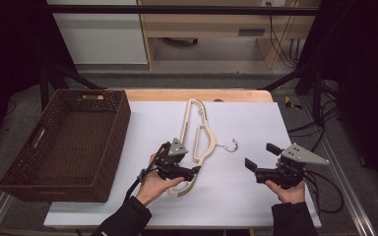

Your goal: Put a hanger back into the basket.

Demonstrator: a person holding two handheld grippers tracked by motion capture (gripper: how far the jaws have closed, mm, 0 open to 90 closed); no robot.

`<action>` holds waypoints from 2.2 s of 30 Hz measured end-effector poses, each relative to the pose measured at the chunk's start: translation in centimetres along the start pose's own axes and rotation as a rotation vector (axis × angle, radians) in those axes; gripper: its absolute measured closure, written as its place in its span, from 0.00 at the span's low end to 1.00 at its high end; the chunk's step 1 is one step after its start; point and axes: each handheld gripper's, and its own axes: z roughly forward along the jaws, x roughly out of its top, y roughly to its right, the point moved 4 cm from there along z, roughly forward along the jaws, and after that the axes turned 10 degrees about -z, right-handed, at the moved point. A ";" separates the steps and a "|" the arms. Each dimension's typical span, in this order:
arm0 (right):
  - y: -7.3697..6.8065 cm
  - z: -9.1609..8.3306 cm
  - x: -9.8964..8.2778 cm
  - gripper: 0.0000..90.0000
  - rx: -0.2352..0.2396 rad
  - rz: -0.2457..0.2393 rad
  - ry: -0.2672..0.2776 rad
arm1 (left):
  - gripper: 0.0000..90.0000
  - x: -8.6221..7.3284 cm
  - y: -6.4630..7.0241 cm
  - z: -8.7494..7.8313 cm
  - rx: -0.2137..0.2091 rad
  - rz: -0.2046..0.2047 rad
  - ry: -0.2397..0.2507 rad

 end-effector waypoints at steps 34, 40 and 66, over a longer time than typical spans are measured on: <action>-0.1 0.4 -0.3 0.06 0.009 -0.003 -0.018 | 0.79 -1.5 -0.7 6.7 0.058 -0.177 -0.174; -0.1 0.5 -0.4 0.06 0.012 -0.005 -0.024 | 0.82 -1.4 -0.7 6.2 0.064 -0.205 -0.163; -1.4 2.8 -1.4 0.16 0.060 -0.043 -0.078 | 0.89 -0.6 -0.7 2.4 0.072 -0.133 -0.100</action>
